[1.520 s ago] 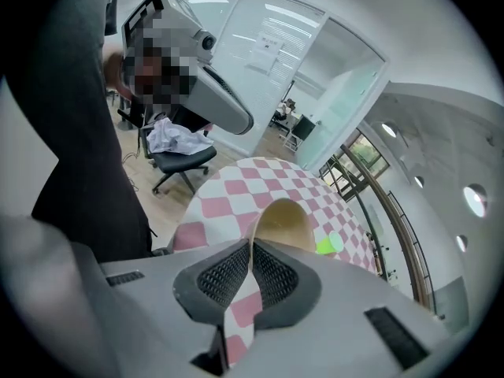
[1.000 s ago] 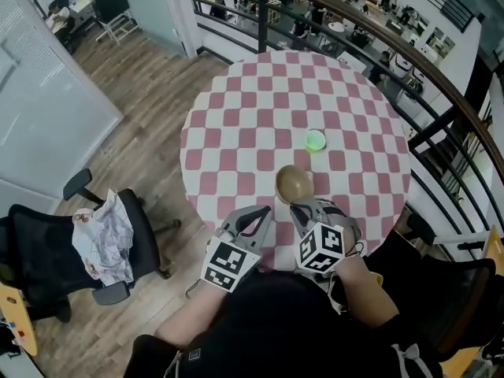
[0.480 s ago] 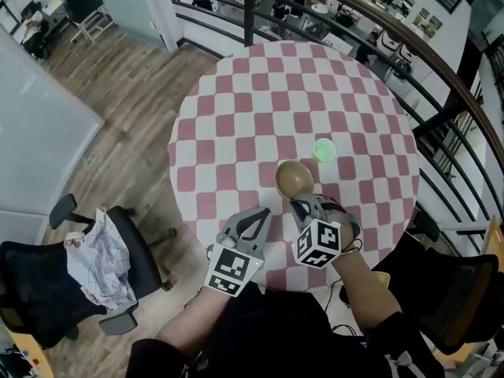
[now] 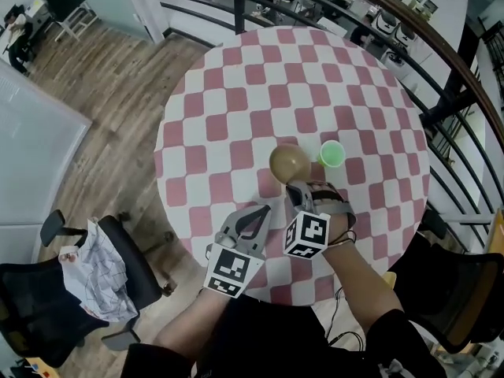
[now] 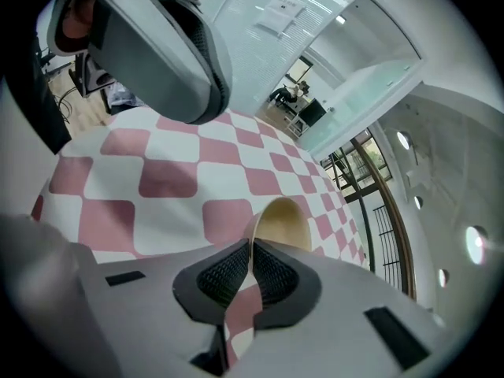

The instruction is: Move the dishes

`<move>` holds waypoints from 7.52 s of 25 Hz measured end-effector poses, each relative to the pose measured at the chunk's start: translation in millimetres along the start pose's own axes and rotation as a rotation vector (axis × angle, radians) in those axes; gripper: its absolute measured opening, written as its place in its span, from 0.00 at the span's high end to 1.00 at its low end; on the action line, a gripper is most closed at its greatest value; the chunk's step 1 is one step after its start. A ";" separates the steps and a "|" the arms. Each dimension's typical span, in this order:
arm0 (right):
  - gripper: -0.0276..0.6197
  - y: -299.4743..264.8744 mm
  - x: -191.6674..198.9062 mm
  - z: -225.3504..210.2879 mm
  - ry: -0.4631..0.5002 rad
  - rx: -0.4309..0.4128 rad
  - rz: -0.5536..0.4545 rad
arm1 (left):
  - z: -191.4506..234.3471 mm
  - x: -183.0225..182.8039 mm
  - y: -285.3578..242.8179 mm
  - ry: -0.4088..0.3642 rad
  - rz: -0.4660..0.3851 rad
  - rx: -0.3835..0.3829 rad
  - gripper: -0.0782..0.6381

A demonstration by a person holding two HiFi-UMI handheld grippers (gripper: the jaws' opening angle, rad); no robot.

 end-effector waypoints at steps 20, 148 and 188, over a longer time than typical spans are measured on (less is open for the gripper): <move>0.74 43.2 -28.9 -17.9 -0.314 0.018 -0.146 | -10.0 -26.0 25.7 -0.003 0.018 0.091 0.88; 0.92 552.6 326.1 313.6 -1.314 0.496 -0.477 | -620.4 60.8 -37.1 -0.110 0.193 0.597 0.88; 0.84 285.4 515.4 466.4 -1.061 -0.012 -0.180 | -577.9 379.7 -172.8 -0.128 0.391 0.572 0.88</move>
Point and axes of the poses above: the fingertips, and each gripper's own axes: y backward along the fingers, z to its left, x out of its underside, the point moved 2 cm from there along y, backward along the fingers, and after that the axes turned 13 degrees about -z, right-handed, at the moved point
